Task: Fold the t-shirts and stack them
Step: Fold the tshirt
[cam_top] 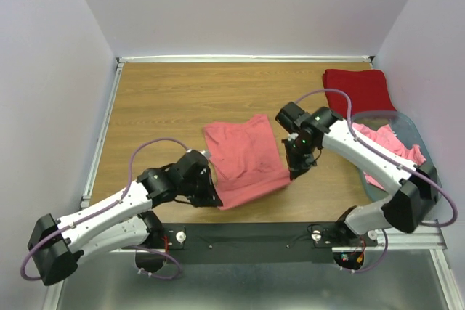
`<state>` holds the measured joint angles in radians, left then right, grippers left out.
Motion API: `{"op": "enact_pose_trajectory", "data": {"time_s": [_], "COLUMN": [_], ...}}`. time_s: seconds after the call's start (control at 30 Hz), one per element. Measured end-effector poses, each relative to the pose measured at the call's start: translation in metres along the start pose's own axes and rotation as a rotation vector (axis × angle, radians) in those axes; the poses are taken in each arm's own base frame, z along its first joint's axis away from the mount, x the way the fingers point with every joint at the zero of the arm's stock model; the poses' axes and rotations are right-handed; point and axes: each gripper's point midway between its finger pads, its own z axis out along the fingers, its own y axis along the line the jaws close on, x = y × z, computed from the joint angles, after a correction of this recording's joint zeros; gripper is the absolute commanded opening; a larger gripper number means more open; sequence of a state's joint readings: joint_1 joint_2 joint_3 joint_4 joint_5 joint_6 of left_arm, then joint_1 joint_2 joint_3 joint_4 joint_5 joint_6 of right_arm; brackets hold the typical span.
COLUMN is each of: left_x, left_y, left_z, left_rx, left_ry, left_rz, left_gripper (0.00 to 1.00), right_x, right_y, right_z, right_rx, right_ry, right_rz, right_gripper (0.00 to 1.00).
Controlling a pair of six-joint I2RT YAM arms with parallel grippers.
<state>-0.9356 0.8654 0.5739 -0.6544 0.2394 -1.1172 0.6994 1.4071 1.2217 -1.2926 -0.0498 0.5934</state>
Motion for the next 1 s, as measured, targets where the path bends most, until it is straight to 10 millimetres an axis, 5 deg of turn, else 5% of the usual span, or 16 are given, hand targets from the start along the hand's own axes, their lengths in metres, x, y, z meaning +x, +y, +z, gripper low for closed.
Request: {"op": "enact_pose_trajectory", "data": {"time_s": [0.4,0.73,1.0], "left_x": [-0.093,-0.152,-0.2], "left_y": [-0.004,0.008,0.025], "left_z": [-0.022,-0.026,-0.015], "left_rx": [-0.053,-0.098,-0.122], "left_ry": [-0.193,-0.282,-0.316], "left_rz": [-0.006,-0.007,-0.013], "left_gripper": [0.0,0.0,0.0], "right_x": [-0.078,-0.14,-0.193], "right_y": [0.024,0.036,0.039], "right_z": [-0.018,-0.032,-0.014], "right_rx": [0.067,0.068,0.085], "right_ry": [-0.13,-0.217,-0.227], "right_rz": [-0.081,-0.1,-0.12], "right_gripper": [0.01,0.01,0.01]}}
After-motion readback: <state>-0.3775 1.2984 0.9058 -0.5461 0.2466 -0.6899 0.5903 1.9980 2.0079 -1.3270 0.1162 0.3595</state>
